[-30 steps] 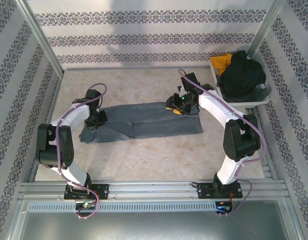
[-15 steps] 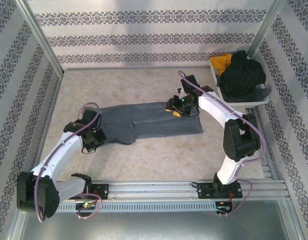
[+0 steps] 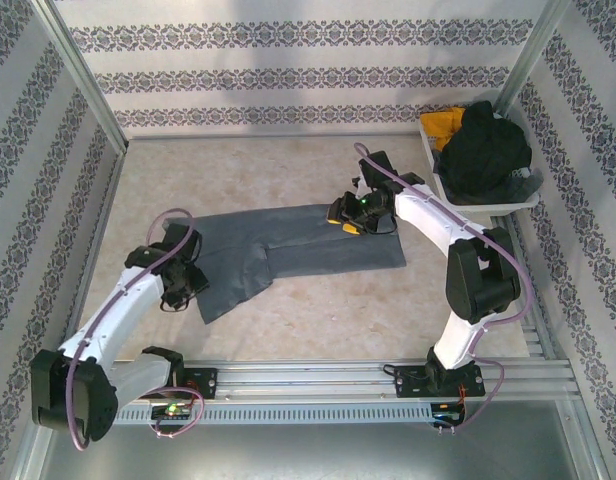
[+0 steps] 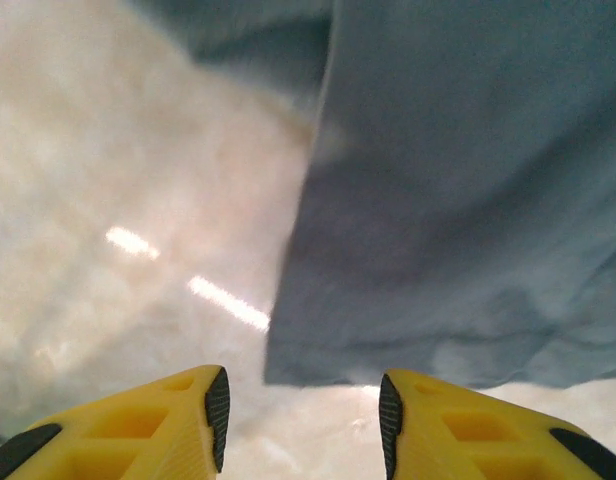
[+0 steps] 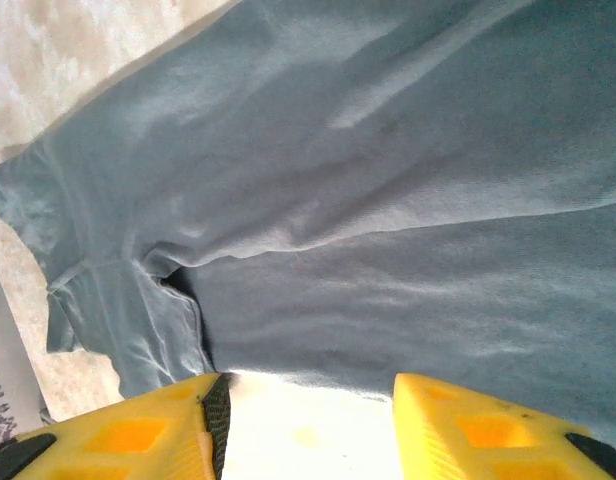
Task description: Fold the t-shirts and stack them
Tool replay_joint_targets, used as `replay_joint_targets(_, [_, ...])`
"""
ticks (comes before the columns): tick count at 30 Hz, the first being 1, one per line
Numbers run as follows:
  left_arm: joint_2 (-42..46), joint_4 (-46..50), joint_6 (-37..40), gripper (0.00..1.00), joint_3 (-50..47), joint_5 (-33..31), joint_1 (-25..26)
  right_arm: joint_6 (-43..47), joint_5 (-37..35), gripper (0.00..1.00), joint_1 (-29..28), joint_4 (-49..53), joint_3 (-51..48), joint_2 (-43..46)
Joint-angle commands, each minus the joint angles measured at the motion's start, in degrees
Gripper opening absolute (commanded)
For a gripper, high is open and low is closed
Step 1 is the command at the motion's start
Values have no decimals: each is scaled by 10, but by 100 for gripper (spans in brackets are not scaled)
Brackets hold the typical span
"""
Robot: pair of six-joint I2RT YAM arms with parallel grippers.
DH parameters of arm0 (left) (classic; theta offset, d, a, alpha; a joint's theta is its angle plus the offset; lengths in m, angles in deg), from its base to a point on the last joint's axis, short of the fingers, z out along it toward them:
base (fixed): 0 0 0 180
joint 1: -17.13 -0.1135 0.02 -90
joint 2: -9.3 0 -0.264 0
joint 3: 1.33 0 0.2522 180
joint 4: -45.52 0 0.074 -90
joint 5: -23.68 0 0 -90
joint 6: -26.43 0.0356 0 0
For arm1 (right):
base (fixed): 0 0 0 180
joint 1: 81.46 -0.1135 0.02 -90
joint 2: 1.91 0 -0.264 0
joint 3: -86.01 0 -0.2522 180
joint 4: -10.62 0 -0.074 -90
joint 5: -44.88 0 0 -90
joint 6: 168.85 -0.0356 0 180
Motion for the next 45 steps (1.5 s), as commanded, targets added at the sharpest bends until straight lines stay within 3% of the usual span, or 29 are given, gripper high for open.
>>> replay_joint_targets(1, [-41,-65,32,44,-3,4,-47,-6,20,48,-8,-12,-19,21])
replay_joint_targets(10, [-116,-254,124,45,-38,96,-150,-1,34,48,-8,-24,-43,42])
replay_joint_targets(19, [-171,-289,146,39,-61,96,-158,-5,35,48,-8,-28,-44,39])
replay_joint_targets(25, [-164,-265,143,38,-64,58,-157,-9,36,48,-8,-30,-35,29])
replay_joint_targets(28, [-163,-285,137,38,-76,76,-156,-11,37,48,-10,-33,-30,22])
replay_joint_targets(35, [-135,-283,124,22,-74,101,-137,-13,32,48,-12,-31,-17,9])
replay_joint_targets(38, [-113,-256,124,19,-72,100,-125,-14,30,48,-12,-31,-15,7])
replay_joint_targets(42, [-88,-235,124,4,-76,98,-121,-19,28,48,-12,-35,-18,6])
replay_joint_targets(45, [-71,-207,120,2,-52,93,-121,-20,27,48,-12,-35,-16,3])
